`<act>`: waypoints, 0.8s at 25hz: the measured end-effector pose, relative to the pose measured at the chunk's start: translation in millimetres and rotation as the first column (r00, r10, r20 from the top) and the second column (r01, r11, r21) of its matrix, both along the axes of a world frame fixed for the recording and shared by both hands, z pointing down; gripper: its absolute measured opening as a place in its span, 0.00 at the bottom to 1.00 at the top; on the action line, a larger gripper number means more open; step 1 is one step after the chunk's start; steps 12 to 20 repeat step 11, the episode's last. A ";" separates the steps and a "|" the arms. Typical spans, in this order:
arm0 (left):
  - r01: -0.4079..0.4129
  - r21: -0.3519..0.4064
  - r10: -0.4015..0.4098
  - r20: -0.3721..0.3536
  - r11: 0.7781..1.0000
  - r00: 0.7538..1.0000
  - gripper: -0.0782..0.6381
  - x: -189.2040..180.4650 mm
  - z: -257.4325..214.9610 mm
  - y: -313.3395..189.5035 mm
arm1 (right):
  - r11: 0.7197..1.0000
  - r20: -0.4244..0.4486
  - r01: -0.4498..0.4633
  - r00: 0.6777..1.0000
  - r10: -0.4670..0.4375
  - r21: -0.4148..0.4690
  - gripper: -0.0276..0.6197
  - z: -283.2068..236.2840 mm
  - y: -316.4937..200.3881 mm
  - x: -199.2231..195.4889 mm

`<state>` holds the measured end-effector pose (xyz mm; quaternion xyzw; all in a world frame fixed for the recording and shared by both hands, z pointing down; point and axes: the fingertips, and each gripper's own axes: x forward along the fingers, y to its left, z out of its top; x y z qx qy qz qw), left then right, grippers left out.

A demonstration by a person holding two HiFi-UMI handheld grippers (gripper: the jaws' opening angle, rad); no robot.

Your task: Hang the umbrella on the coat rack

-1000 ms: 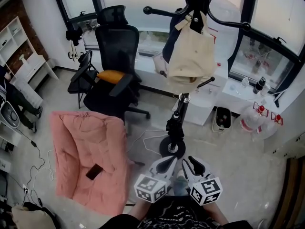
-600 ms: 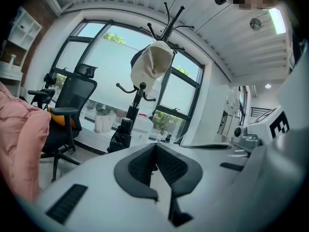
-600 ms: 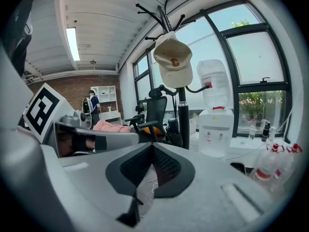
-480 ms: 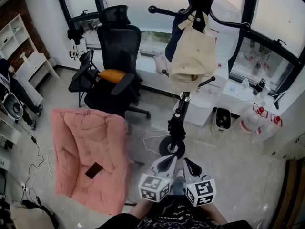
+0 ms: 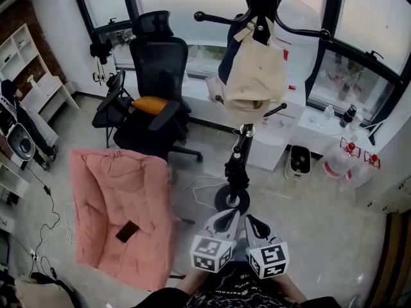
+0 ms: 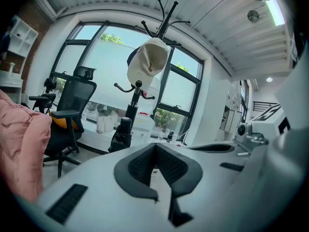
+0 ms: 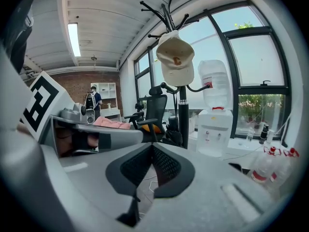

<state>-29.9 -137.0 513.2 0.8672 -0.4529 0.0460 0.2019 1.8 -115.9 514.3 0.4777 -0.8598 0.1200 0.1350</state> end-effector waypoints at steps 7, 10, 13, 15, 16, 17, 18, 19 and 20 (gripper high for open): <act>0.009 0.000 -0.009 0.014 1.000 1.000 0.12 -6.7 2.0 5.2 | 1.000 -0.049 0.004 0.999 -0.002 0.025 0.05 -0.8 6.9 0.4; 0.009 -0.001 -0.009 0.014 1.000 1.000 0.12 -7.0 2.3 11.3 | 1.000 -0.042 0.003 0.999 -0.002 0.025 0.05 -1.1 12.5 -0.8; 0.010 -0.002 -0.010 0.012 1.000 1.000 0.12 -7.3 2.2 13.4 | 1.000 -0.042 0.004 0.999 -0.003 0.025 0.05 -1.1 14.5 -1.3; 0.010 -0.002 -0.010 0.012 1.000 1.000 0.12 -7.3 2.2 13.4 | 1.000 -0.042 0.004 0.999 -0.003 0.025 0.05 -1.1 14.5 -1.3; 0.010 -0.002 -0.010 0.012 1.000 1.000 0.12 -7.3 2.2 13.4 | 1.000 -0.042 0.004 0.999 -0.003 0.025 0.05 -1.1 14.5 -1.3; 0.010 -0.002 -0.010 0.012 1.000 1.000 0.12 -7.3 2.2 13.4 | 1.000 -0.042 0.004 0.999 -0.003 0.025 0.05 -1.1 14.5 -1.3; 0.010 -0.002 -0.010 0.012 1.000 1.000 0.12 -7.3 2.2 13.4 | 1.000 -0.042 0.004 0.999 -0.003 0.025 0.05 -1.1 14.5 -1.3; 0.010 -0.002 -0.010 0.012 1.000 1.000 0.12 -7.3 2.2 13.4 | 1.000 -0.042 0.004 0.999 -0.003 0.025 0.05 -1.1 14.5 -1.3; 0.010 -0.002 -0.010 0.012 1.000 1.000 0.12 -7.3 2.2 13.4 | 1.000 -0.042 0.004 0.999 -0.003 0.025 0.05 -1.1 14.5 -1.3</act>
